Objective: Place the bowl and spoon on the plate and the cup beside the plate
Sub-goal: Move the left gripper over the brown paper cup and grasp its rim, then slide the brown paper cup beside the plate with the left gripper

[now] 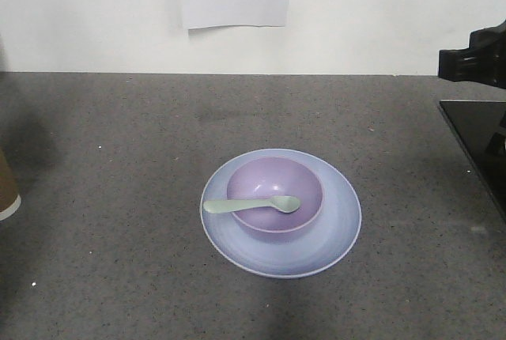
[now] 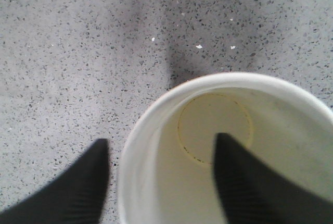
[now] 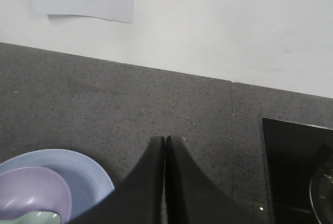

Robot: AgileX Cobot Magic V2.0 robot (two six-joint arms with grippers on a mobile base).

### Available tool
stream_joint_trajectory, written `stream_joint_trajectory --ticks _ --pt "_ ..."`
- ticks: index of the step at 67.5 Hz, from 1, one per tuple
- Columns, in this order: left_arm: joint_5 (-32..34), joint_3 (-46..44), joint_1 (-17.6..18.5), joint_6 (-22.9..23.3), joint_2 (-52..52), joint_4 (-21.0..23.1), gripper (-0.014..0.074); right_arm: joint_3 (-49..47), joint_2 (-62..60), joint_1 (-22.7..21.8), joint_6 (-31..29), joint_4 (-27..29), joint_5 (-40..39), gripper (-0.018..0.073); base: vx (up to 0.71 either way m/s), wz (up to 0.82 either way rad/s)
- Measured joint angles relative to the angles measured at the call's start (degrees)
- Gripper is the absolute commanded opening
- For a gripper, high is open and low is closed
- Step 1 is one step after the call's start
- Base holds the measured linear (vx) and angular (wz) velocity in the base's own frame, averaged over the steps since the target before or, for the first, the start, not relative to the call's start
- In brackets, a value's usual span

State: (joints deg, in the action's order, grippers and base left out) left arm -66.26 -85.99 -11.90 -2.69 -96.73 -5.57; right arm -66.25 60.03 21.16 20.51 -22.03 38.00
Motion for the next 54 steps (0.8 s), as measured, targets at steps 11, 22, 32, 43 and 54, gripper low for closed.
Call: stream_joint_trajectory --ticks 11,22,32,43,54 --pt "0.62 0.00 0.00 -0.19 0.00 -0.74 -0.0009 0.00 0.00 0.00 0.00 0.00 0.19 -0.0010 0.00 0.00" --pt "2.01 0.00 0.00 -0.71 0.21 -0.22 -0.0008 0.00 0.00 0.00 0.00 0.00 0.55 -0.0010 0.00 0.00" --pt "4.06 0.00 0.13 -2.22 2.25 2.01 -0.0008 0.00 0.00 0.00 0.00 0.00 0.66 -0.0010 0.00 0.00" --pt "5.86 0.00 2.68 -7.24 6.23 6.67 -0.0008 0.00 0.00 0.00 0.00 0.00 0.66 -0.0010 0.00 0.00" --pt "6.30 0.00 8.91 -8.68 7.78 10.51 -0.0008 0.00 0.00 0.00 0.00 0.06 0.66 -0.0010 0.00 0.00"
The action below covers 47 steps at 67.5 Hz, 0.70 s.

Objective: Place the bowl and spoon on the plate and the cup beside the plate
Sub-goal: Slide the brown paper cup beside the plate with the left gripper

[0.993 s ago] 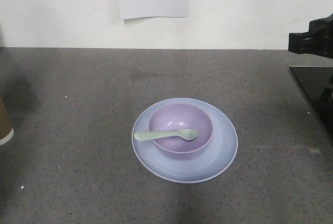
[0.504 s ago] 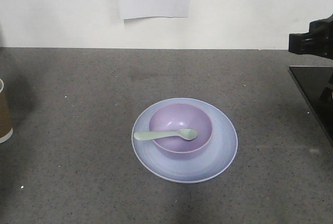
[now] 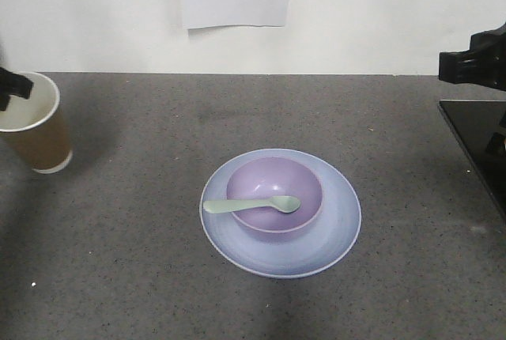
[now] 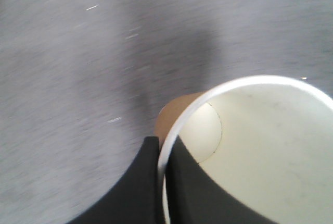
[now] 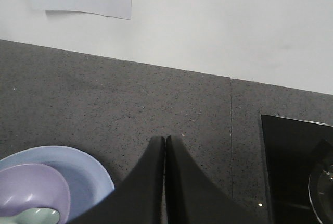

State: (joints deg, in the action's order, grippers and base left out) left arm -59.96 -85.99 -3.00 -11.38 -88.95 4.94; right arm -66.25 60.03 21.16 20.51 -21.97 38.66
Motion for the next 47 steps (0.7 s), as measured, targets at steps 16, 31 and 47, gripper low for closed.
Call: stream_joint_trajectory --ticks 16,31,47 --pt "-0.17 0.00 8.43 -1.66 -1.29 4.81 -0.0008 0.00 0.00 0.00 0.00 0.18 0.00 -0.0010 0.00 0.00" --pt "-0.38 0.00 14.24 -1.64 -3.97 5.56 -0.0008 0.00 0.00 0.00 0.00 0.23 0.40 -0.0010 0.00 0.00" --pt "0.66 0.00 15.43 0.02 -6.00 11.05 -0.0008 0.00 0.00 0.00 0.00 0.30 0.77 -0.0010 0.00 0.00"
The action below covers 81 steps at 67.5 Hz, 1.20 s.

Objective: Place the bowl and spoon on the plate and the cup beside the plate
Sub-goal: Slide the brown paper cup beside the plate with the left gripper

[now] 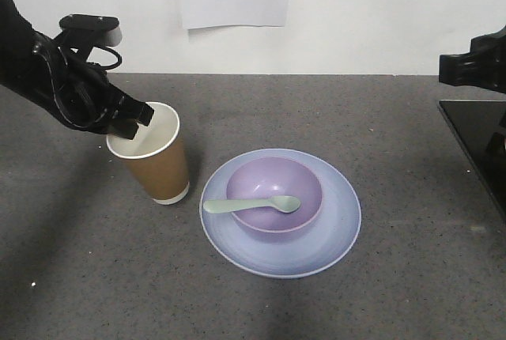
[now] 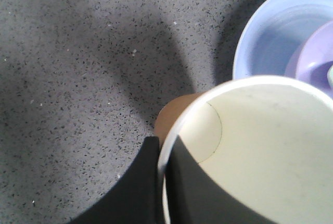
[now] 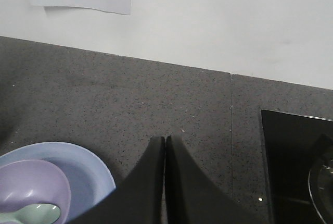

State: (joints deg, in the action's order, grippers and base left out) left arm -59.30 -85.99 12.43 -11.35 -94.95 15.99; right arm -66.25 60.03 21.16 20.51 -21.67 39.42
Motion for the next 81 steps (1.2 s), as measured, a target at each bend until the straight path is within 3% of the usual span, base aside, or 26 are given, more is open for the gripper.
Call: stream_joint_trajectory --ticks 61,71,81 --pt "-1.63 0.00 1.04 0.02 -3.25 0.88 -0.0006 0.00 0.00 0.00 0.00 0.43 0.06 -0.0010 0.00 0.00" --pt "-1.31 -0.12 3.20 0.35 -3.59 -1.35 -0.0006 0.00 0.00 0.00 0.00 0.46 0.06 -0.0010 0.00 0.00" --pt "-0.76 -0.44 3.94 3.85 -4.17 -4.20 -0.0002 0.00 0.00 0.00 0.00 0.46 0.24 -0.0010 0.00 0.00"
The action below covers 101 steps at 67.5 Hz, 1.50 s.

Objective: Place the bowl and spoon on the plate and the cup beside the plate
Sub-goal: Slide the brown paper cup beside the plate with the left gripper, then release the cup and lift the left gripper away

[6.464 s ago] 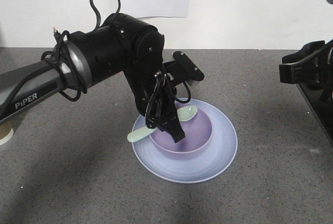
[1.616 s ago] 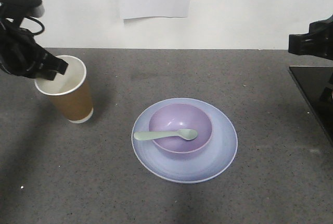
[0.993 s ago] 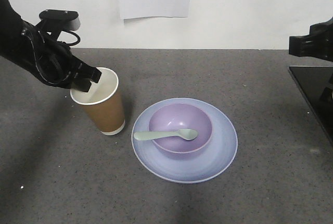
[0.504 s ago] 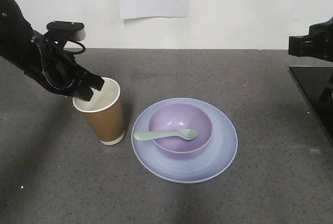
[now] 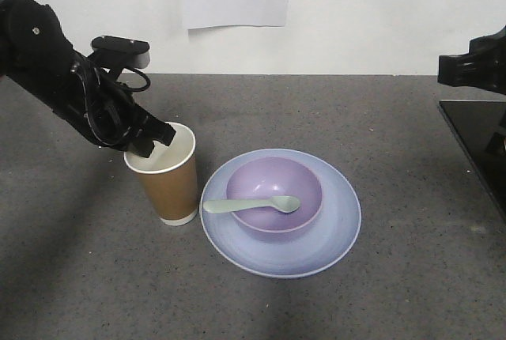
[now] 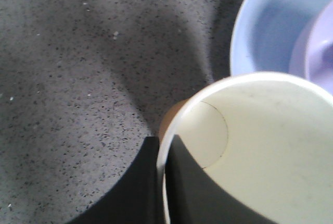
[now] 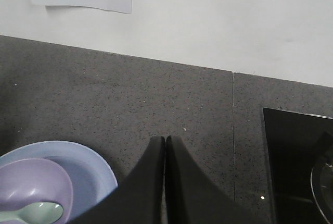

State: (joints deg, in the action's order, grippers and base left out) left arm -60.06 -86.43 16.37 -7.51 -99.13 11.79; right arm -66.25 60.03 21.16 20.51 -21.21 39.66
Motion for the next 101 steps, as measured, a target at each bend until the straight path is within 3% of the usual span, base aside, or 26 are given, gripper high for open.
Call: stream_joint_trajectory --ticks 19,43,53,76,101 --pt "0.12 -0.19 0.00 1.63 -0.26 -0.37 0.0036 0.00 0.00 0.00 0.00 0.02 0.44 -0.0010 0.00 0.00" --pt "-1.38 0.30 0.00 1.63 -1.47 -1.17 0.0282 0.00 0.00 0.00 0.00 0.07 0.49 -0.0010 0.00 0.00" --pt "-1.38 0.29 0.00 1.63 -1.47 -1.21 0.0346 0.00 0.00 0.00 0.00 0.07 0.54 -0.0010 0.00 0.00" --pt "-1.20 -0.17 0.00 1.63 -1.47 0.74 0.0347 0.00 0.00 0.00 0.00 0.22 0.89 -0.0010 0.00 0.00" --pt "-4.05 -8.84 0.00 1.63 -1.47 1.13 0.0347 0.00 0.00 0.00 0.00 0.42 1.01 -0.0010 0.00 0.00"
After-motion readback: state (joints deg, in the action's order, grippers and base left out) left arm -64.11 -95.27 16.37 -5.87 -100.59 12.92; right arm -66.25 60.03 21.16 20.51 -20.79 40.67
